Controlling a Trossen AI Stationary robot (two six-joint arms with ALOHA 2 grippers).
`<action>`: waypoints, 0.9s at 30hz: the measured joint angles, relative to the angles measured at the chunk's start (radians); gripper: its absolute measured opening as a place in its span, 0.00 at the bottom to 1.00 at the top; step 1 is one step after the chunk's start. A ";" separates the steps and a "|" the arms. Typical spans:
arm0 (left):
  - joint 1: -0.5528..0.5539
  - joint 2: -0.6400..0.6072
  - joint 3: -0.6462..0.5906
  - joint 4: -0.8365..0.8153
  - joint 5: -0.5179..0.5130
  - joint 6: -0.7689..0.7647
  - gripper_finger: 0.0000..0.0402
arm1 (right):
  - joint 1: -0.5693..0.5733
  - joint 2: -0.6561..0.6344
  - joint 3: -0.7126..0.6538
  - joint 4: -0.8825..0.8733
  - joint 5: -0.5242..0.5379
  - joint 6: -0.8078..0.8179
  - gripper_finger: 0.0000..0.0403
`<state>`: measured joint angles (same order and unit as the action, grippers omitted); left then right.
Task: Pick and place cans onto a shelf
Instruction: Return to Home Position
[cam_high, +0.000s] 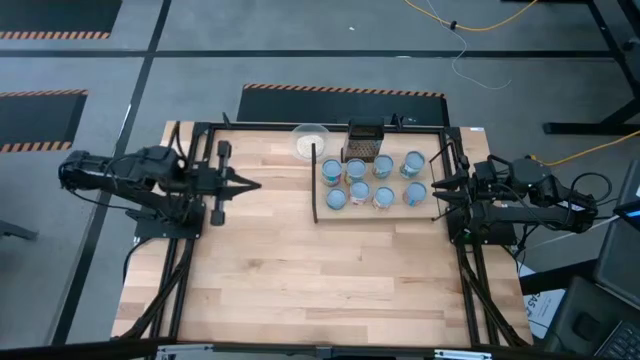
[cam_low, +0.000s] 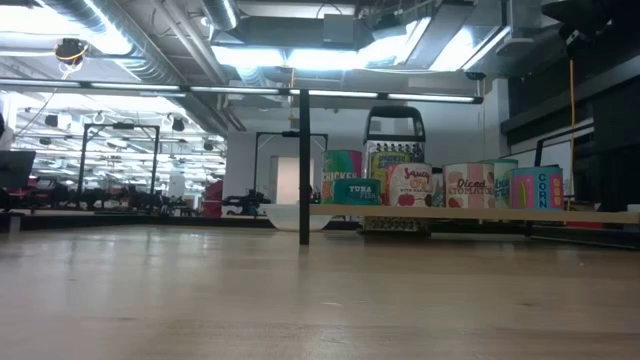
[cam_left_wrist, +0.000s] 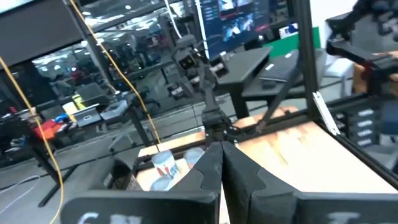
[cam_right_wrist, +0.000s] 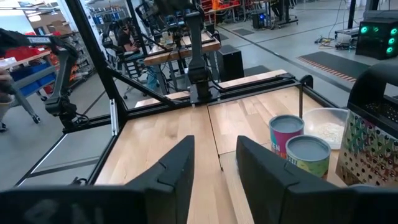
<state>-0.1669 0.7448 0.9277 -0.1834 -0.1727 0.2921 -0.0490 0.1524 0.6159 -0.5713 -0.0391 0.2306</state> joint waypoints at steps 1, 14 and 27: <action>-0.008 -0.027 -0.025 -0.003 0.000 0.001 0.00 | 0.000 0.000 0.000 0.000 0.000 0.000 0.31; -0.025 -0.338 -0.554 0.380 -0.001 0.009 0.00 | 0.000 0.000 0.000 0.000 0.000 -0.003 0.31; 0.036 -0.564 -0.783 0.439 -0.002 -0.008 0.00 | 0.000 0.000 0.000 0.000 0.001 -0.003 0.31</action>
<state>-0.1312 0.1805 0.1444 0.2556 -0.1745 0.2842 -0.0494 0.1528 0.6159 -0.5716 -0.0383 0.2276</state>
